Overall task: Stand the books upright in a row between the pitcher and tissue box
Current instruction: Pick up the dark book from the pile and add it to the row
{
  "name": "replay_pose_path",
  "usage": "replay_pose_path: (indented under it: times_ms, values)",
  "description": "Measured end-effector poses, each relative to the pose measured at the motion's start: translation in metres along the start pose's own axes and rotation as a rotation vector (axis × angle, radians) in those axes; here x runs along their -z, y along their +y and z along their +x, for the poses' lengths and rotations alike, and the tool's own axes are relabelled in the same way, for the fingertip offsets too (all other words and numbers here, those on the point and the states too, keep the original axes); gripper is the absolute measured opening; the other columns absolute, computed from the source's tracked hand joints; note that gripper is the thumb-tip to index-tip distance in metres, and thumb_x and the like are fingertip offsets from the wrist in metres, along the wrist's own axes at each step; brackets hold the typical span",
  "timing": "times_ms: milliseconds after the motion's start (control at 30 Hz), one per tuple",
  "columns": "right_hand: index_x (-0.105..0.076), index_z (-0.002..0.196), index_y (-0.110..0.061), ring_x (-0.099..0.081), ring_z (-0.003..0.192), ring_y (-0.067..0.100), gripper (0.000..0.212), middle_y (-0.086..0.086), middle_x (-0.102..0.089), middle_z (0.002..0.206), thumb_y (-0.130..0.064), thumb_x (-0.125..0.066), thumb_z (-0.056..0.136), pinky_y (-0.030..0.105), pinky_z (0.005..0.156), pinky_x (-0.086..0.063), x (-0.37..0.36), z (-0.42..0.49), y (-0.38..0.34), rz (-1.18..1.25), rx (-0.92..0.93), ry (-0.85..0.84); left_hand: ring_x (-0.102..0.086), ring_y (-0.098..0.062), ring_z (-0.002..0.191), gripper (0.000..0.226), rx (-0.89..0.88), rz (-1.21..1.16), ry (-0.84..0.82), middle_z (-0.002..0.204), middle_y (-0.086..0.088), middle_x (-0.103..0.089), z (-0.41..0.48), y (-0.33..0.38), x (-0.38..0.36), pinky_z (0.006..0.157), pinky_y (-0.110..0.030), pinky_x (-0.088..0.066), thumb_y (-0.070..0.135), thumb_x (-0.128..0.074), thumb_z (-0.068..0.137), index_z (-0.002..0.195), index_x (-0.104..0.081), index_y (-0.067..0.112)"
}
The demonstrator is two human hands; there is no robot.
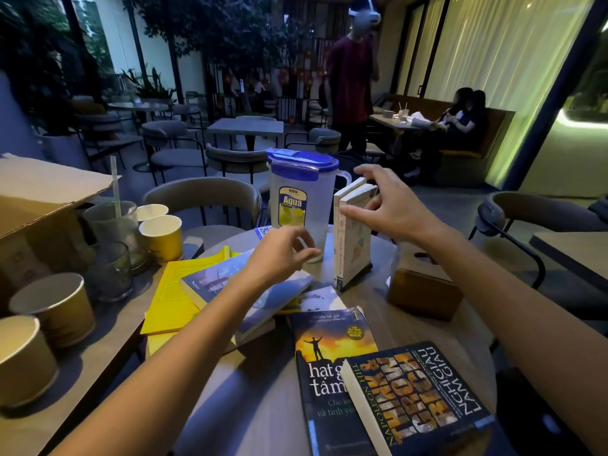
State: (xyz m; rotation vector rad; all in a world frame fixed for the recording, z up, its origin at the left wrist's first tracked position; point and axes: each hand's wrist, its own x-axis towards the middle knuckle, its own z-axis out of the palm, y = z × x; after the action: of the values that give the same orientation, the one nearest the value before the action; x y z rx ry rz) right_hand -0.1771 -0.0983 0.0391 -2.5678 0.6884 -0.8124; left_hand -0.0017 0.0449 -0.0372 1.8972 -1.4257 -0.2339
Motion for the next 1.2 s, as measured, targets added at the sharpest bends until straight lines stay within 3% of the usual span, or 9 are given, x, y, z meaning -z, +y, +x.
replay_pose_path:
  times_ms: [100,200,300,467,633,800,900,1033,1200]
  values:
    - [-0.064,0.115,-0.017,-0.067,0.085,0.008,0.031,-0.003,-0.067,0.104,-0.033,-0.073,0.09,0.025,0.073,-0.057,-0.007,-0.02,-0.018,-0.032,0.107,-0.129,-0.069,-0.015,0.078,0.022,-0.073,0.135,-0.145,0.09,-0.002,-0.075,-0.018,-0.004,0.002,0.076,-0.041,-0.059,0.036,-0.072,0.089,0.1,-0.071,0.016]
    - [-0.071,0.103,-0.016,-0.066,0.083,0.004,0.017,-0.006,-0.07,0.091,-0.029,-0.07,0.092,0.023,0.075,-0.056,-0.028,-0.044,-0.019,-0.124,0.119,-0.319,-0.067,-0.019,0.083,0.028,-0.111,0.243,-0.249,0.095,-0.003,-0.073,-0.032,-0.008,-0.008,0.077,-0.039,-0.057,0.039,-0.072,0.089,0.103,-0.071,0.015]
    - [-0.07,0.105,-0.018,-0.067,0.088,0.008,0.024,-0.006,-0.071,0.098,-0.036,-0.072,0.09,0.027,0.081,-0.058,-0.052,-0.063,-0.007,-0.229,0.019,-0.475,-0.066,-0.025,0.097,0.046,-0.091,0.378,-0.346,0.107,-0.005,-0.071,-0.039,-0.01,-0.024,0.082,-0.038,-0.054,0.049,-0.074,0.083,0.114,-0.068,0.017]
    - [-0.058,0.136,-0.017,-0.06,0.116,0.016,0.066,-0.001,-0.062,0.13,-0.053,-0.075,0.083,0.026,0.092,-0.051,-0.073,-0.08,0.01,-0.283,-0.174,-0.739,-0.059,-0.03,0.113,0.084,-0.098,0.598,-0.551,0.125,-0.009,-0.063,-0.046,-0.006,-0.037,0.086,-0.036,-0.044,0.077,-0.069,0.067,0.13,-0.06,0.021]
    - [-0.057,0.136,-0.017,-0.057,0.121,0.017,0.059,0.002,-0.06,0.135,-0.045,-0.073,0.087,0.029,0.095,-0.049,-0.076,-0.082,0.014,-0.228,-0.2,-0.721,-0.053,-0.031,0.116,0.087,-0.134,0.708,-0.57,0.127,-0.01,-0.059,-0.047,-0.004,-0.041,0.094,-0.042,-0.038,0.085,-0.058,0.069,0.126,-0.061,0.019]
    - [-0.063,0.123,-0.016,-0.06,0.108,0.017,0.037,0.003,-0.065,0.119,-0.037,-0.069,0.093,0.03,0.088,-0.049,-0.076,-0.079,0.012,-0.17,-0.194,-0.739,-0.057,-0.027,0.108,0.083,-0.069,0.606,-0.555,0.117,-0.006,-0.065,-0.047,-0.003,-0.04,0.092,-0.04,-0.036,0.079,-0.066,0.068,0.122,-0.062,0.017]
    - [-0.062,0.117,-0.017,-0.06,0.105,0.018,0.029,0.002,-0.064,0.114,-0.035,-0.067,0.094,0.032,0.088,-0.05,-0.071,-0.076,0.009,-0.124,-0.181,-0.74,-0.058,-0.024,0.097,0.069,-0.018,0.5,-0.554,0.11,-0.005,-0.066,-0.044,-0.004,-0.036,0.085,-0.036,-0.043,0.073,-0.07,0.071,0.112,-0.064,0.017]
    - [-0.061,0.108,-0.02,-0.064,0.098,0.015,0.018,0.001,-0.065,0.108,-0.033,-0.064,0.096,0.033,0.084,-0.055,-0.054,-0.076,0.009,0.026,-0.17,-0.669,-0.061,-0.018,0.096,0.042,0.06,0.192,-0.487,0.107,-0.003,-0.065,-0.041,-0.002,-0.013,0.084,-0.033,-0.051,0.051,-0.069,0.087,0.112,-0.061,0.018]
    - [-0.059,0.108,-0.019,-0.069,0.098,0.02,0.013,0.006,-0.064,0.111,-0.024,-0.062,0.097,0.04,0.083,-0.061,-0.016,-0.073,0.0,0.253,-0.166,-0.445,-0.066,-0.015,0.077,0.03,0.127,-0.315,-0.448,0.103,-0.014,-0.07,-0.047,0.011,0.036,0.063,-0.024,-0.053,0.032,-0.06,0.098,0.121,-0.058,0.013]
